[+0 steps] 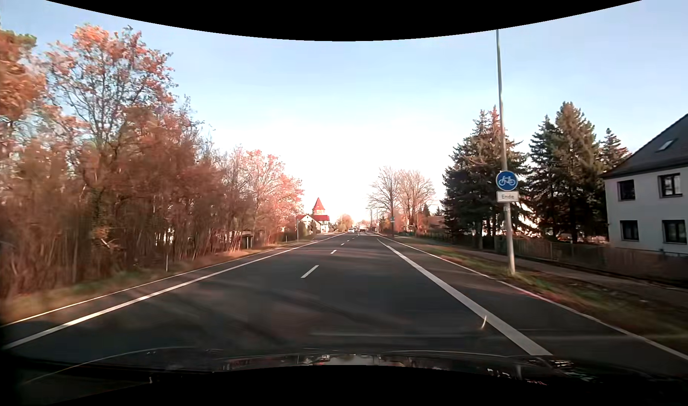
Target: Follow the waypoints while adhering to traffic rules and regulations
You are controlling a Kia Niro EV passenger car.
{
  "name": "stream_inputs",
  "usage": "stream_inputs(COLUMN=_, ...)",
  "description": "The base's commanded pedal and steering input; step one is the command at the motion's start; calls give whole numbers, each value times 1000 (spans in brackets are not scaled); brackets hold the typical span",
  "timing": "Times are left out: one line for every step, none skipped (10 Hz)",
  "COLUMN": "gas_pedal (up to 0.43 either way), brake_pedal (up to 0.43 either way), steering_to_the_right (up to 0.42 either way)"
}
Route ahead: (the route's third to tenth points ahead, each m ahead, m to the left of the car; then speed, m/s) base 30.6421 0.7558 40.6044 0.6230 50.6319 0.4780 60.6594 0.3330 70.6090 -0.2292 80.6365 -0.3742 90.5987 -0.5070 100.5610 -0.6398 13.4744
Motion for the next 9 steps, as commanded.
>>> stream_inputs(gas_pedal=110, brake_pedal=0, steering_to_the_right=2)
stream_inputs(gas_pedal=110, brake_pedal=0, steering_to_the_right=3)
stream_inputs(gas_pedal=110, brake_pedal=0, steering_to_the_right=2)
stream_inputs(gas_pedal=110, brake_pedal=0, steering_to_the_right=3)
stream_inputs(gas_pedal=110, brake_pedal=0, steering_to_the_right=3)
stream_inputs(gas_pedal=110, brake_pedal=0, steering_to_the_right=2)
stream_inputs(gas_pedal=110, brake_pedal=0, steering_to_the_right=2)
stream_inputs(gas_pedal=110, brake_pedal=0, steering_to_the_right=2)
stream_inputs(gas_pedal=110, brake_pedal=0, steering_to_the_right=2)
